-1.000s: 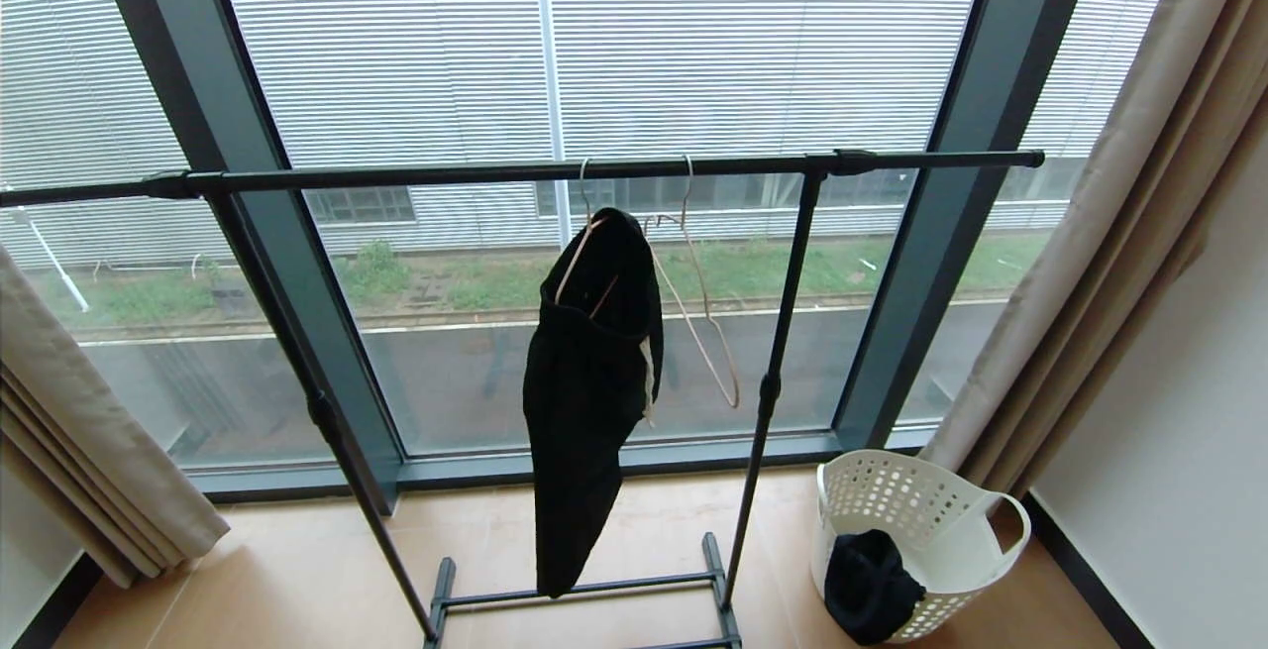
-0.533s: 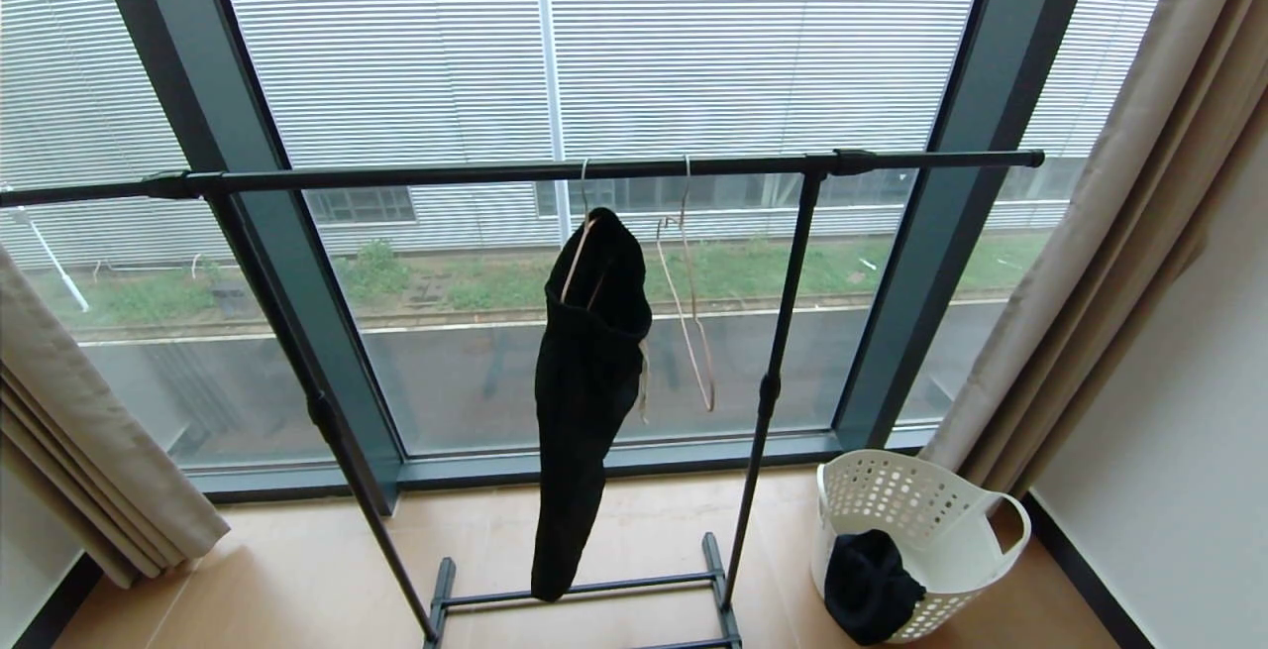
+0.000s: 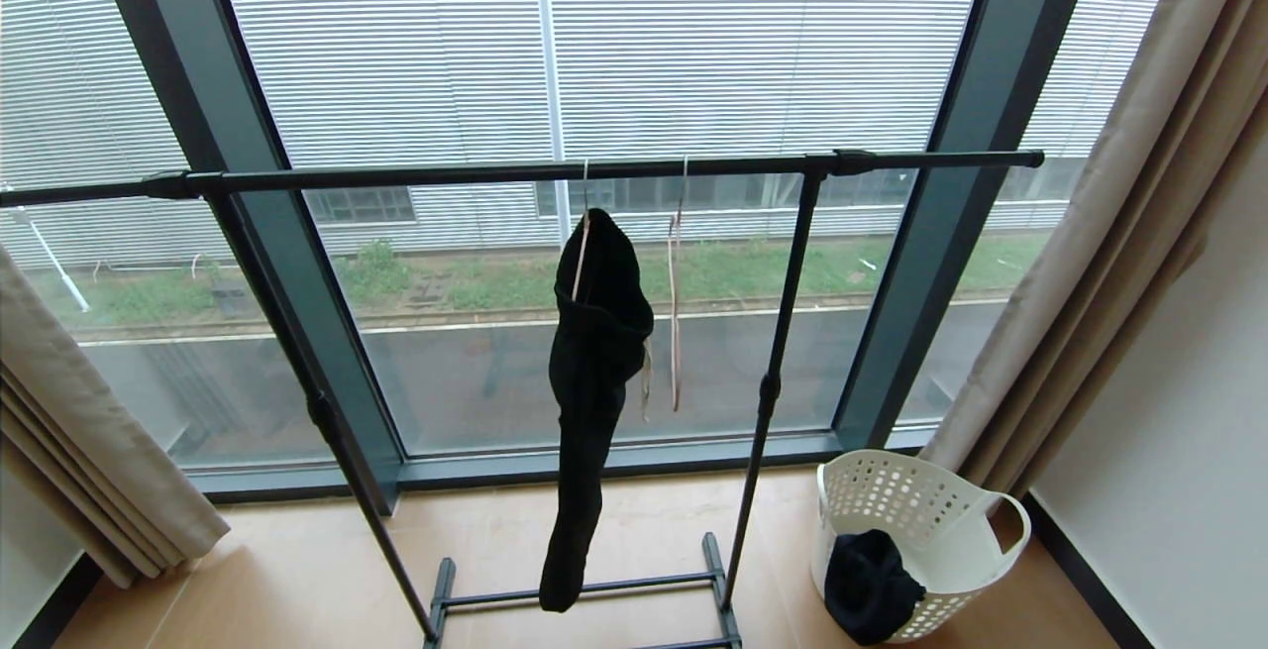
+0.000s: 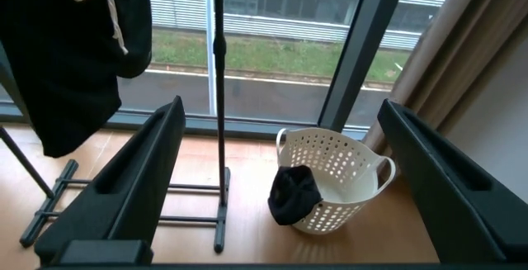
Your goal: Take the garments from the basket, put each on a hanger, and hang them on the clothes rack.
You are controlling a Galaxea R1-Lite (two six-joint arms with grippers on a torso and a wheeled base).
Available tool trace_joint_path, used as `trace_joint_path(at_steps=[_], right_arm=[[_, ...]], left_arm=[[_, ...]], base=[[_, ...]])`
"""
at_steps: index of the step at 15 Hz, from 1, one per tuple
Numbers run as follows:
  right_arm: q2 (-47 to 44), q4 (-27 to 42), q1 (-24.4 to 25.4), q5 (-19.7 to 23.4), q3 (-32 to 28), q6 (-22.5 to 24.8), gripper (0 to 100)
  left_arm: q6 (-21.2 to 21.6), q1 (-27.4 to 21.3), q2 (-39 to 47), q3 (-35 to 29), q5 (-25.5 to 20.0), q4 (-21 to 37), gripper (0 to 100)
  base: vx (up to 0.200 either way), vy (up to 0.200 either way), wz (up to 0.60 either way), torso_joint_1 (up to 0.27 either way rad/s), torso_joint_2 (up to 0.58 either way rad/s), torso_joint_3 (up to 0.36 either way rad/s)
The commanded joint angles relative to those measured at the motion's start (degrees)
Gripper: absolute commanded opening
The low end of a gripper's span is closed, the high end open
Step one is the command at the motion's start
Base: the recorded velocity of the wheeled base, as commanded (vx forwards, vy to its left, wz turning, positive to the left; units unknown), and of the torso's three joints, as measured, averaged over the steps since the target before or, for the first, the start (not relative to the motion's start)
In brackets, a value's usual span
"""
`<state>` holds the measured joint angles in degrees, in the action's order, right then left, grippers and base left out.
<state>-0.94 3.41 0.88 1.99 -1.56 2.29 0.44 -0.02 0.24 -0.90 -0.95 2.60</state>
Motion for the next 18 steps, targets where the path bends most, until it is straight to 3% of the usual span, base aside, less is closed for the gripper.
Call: trace_joint_path(at_steps=[1,8,10,18], right_arm=[[0.32,-0.07,-0.17,-0.14,0.07,-0.01,100],[0.41,-0.69,-0.17,-6.82,0.33,-2.03,100],[0.50,-0.69,-0.26,-6.91,0.24,-5.10,100],[-1.70,-0.51,0.70,-4.89,0.07,-4.31,100]], left_arm=[[0.00,0.02,-0.24,0.02,-0.10,-0.05,100],[-2.46,0.11,-0.24,0.20,4.11,-0.66,100],[-2.20,0.11,-0.24,0.20,3.68,-0.66,100],[-2.20,0.11,-0.24,0.20,3.68,-0.66,100]], base=[[0.000,0.000,0.00,0.000,0.00,0.000],[0.000,0.000,0.00,0.000,0.00,0.000],[0.000,0.000,0.00,0.000,0.00,0.000],[0.000,0.000,0.00,0.000,0.00,0.000]])
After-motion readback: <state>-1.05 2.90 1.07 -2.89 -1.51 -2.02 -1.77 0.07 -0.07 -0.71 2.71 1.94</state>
